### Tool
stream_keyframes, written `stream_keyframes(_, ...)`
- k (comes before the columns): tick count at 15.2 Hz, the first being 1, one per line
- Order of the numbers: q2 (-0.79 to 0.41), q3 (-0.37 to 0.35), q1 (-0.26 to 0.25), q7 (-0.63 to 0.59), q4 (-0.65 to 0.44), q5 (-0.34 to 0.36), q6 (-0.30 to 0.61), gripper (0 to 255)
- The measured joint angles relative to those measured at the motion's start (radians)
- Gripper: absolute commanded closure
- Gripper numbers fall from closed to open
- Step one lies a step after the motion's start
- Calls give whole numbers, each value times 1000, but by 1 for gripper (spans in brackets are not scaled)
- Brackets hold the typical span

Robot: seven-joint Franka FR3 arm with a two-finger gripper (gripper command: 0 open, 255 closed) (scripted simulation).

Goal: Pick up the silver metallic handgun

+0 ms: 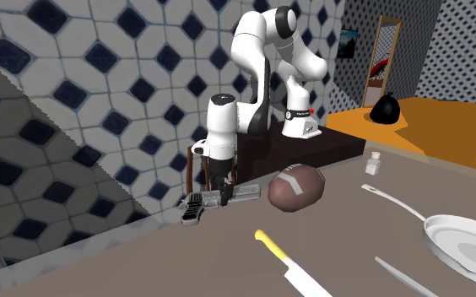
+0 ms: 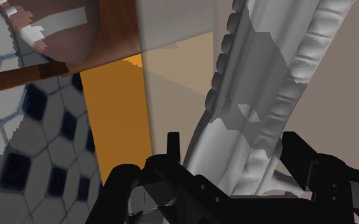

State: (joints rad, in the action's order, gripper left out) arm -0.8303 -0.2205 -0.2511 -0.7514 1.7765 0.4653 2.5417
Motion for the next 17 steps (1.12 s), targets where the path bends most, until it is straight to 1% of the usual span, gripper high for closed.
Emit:
stream_keyframes(4, 25, -7, 5, 3, 14, -6, -10, 255)
stream_keyframes(17, 155, -52, 39, 42, 54, -51, -100, 255)
